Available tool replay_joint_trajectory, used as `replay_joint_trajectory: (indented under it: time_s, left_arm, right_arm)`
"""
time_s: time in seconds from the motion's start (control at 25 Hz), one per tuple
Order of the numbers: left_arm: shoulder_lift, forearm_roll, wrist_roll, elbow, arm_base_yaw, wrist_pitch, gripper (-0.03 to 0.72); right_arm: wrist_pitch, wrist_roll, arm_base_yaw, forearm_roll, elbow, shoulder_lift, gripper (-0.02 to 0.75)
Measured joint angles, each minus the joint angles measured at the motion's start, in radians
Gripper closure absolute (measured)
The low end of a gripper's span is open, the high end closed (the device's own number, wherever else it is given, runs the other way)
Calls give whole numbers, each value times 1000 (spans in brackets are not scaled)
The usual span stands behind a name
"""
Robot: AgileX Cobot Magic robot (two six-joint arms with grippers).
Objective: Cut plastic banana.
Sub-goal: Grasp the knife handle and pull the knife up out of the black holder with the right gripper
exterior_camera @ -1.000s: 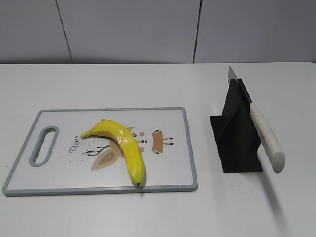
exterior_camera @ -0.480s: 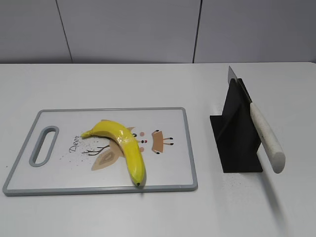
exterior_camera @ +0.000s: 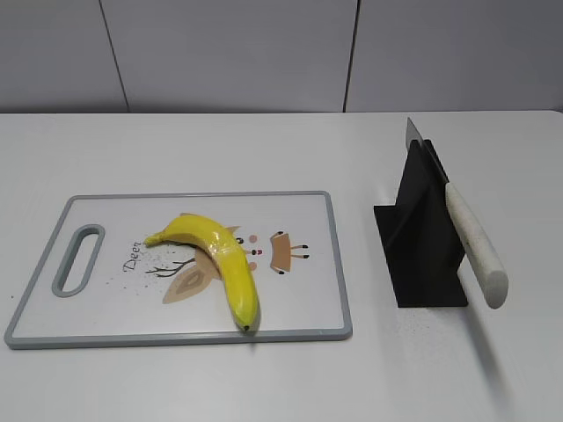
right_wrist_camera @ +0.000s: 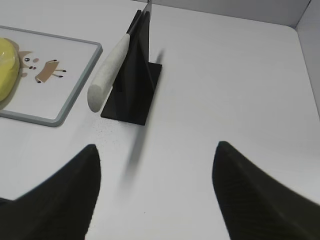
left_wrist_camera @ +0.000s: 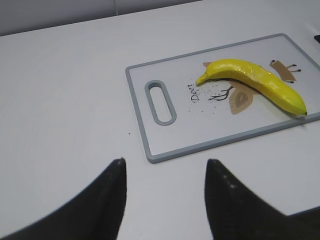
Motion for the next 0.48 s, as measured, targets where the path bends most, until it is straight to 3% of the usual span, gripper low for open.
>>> replay_joint_trajectory:
  time_s: [0.48]
  left_arm:
    - [0, 0, 0, 0, 0, 0, 199]
  right_arm:
    - [23, 134, 0, 2, -149, 404, 239]
